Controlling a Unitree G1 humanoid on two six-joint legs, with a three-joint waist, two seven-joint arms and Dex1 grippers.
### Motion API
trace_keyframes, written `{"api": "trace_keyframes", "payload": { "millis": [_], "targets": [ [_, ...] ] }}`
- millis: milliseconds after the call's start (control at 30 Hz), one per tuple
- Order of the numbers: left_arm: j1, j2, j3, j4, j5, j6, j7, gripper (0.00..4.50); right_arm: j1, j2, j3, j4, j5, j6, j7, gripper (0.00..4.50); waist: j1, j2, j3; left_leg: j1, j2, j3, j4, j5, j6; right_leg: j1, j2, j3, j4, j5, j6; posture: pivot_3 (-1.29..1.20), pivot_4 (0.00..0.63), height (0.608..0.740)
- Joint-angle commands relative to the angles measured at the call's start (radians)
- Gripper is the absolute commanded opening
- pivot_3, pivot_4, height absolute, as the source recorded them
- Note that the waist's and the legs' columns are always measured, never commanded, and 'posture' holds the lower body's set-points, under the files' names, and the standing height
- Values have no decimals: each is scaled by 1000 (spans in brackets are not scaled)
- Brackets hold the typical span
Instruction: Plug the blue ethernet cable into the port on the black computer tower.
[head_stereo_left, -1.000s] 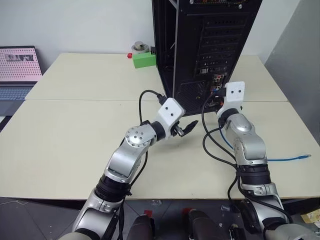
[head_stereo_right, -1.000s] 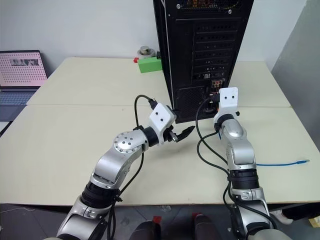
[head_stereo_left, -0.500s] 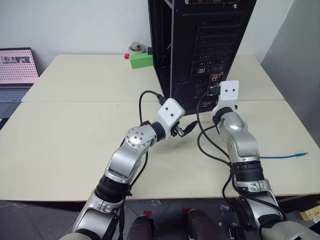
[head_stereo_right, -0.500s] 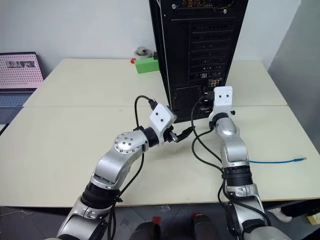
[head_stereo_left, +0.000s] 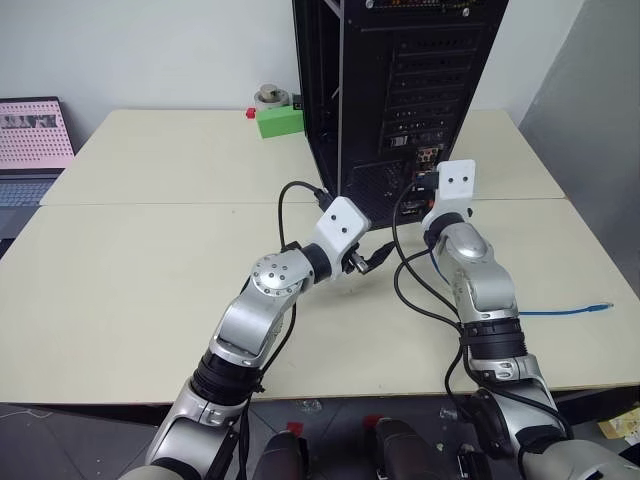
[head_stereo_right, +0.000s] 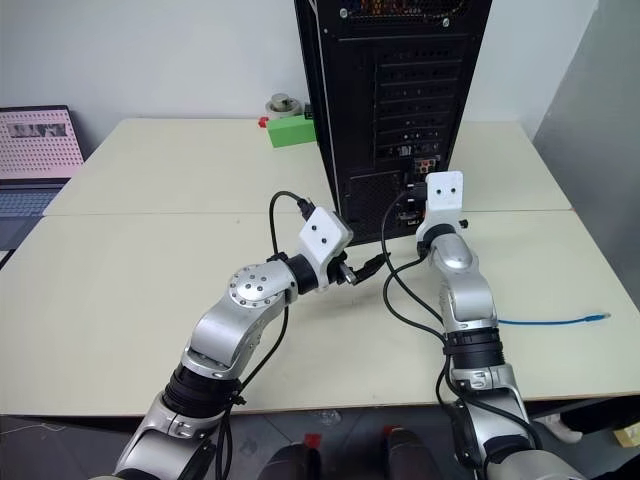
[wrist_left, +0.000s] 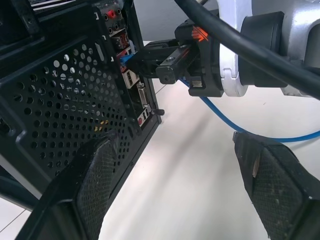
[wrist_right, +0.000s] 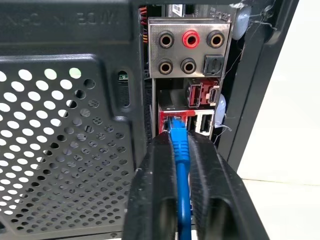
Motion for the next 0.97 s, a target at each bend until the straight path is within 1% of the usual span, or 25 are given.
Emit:
{"api": "trace_keyframes", "payload": {
  "millis": [33,67,100,133,167,200,233,267,300,333,367,400,433,533,633,767,867,967],
  "targets": [
    [-1,-2,10,-21,11,-17,12,3876,0,-36,-19,-88,-3,-6,14,1415,1,0,0,0,0,0,0,0,0,0,0,0,0,0,0,0,150,740],
    [-1,-2,10,-21,12,-17,12,3876,10,-46,-21,-104,0,7,20,1645,2,0,0,0,0,0,0,0,0,0,-1,0,0,0,0,0,150,740],
    [-1,-2,10,-20,14,-18,12,3876,21,-55,-22,-122,6,25,29,1780,3,0,0,-1,0,0,0,0,0,0,-1,0,-1,0,0,0,150,740],
    [-1,-2,10,-20,17,-19,13,3876,33,-65,-24,-145,13,45,41,2097,4,0,0,-1,0,0,0,0,0,0,-1,0,-1,0,0,0,150,740],
    [0,-1,11,-21,19,-21,14,3876,47,-73,-25,-171,23,67,54,2218,6,0,0,-1,0,0,0,0,0,0,-2,0,-1,0,0,0,150,740],
    [1,-1,12,-21,20,-24,15,3876,60,-81,-26,-198,32,87,67,2588,8,0,0,-2,0,0,0,0,0,0,-2,-1,-1,0,0,0,150,740],
    [1,4,16,-21,21,-21,14,3876,78,-96,-28,-235,45,111,88,2715,9,0,0,-2,0,0,0,0,0,0,-2,-1,-1,0,0,0,150,740],
    [3,11,22,-22,17,-10,8,3876,95,-112,-29,-269,58,130,111,2950,9,0,0,-2,0,0,0,0,0,0,-2,0,-1,0,0,0,150,740],
    [5,19,30,-26,9,2,1,3876,111,-129,-31,-303,69,149,132,3033,10,0,0,-2,0,-1,0,0,0,0,-2,-1,-1,0,0,0,150,740],
    [8,30,39,-30,2,12,-7,3876,128,-150,-39,-336,86,163,157,3211,10,0,0,-1,0,0,0,0,0,0,-2,-1,-1,0,0,0,150,740],
    [12,40,46,-34,-2,18,-13,3876,141,-167,-46,-362,100,175,179,3483,11,0,0,-1,0,0,0,0,0,0,-2,-1,-1,0,0,0,150,740],
    [15,52,53,-37,-4,23,-19,3876,155,-187,-51,-387,118,185,208,3641,11,0,0,-2,-1,-1,0,0,0,0,-2,-1,-1,0,0,0,150,740],
    [18,67,64,-41,-9,28,-25,3876,177,-215,-62,-417,146,190,250,3938,10,0,0,-1,0,-1,0,0,0,0,-1,-1,-1,0,0,0,150,740],
    [24,100,105,-54,-32,41,-44,3876,234,-280,-112,-472,212,189,341,4438,10,0,0,-2,-1,-1,0,0,0,0,-1,-2,-1,0,0,0,150,740],
    [26,140,176,-76,-83,72,-71,3876,291,-364,-192,-487,272,185,426,4482,14,0,0,-1,-1,0,0,0,0,0,-1,-3,-2,0,0,0,150,740],
    [42,215,235,-77,-107,75,-109,3876,344,-455,-266,-508,374,177,557,4482,15,0,0,-2,-1,0,0,0,0,1,-1,-2,-2,0,0,0,150,740],
    [49,254,270,-65,-123,52,-130,3876,366,-509,-289,-504,412,176,621,4482,15,0,0,-1,-1,0,0,0,0,1,0,-2,-2,0,0,0,150,740],
    [42,273,319,-62,-164,57,-146,3876,385,-560,-288,-474,393,147,660,4482,16,0,0,-1,-1,0,0,0,0,1,0,-3,-2,0,1,0,150,740]
  ]
}}
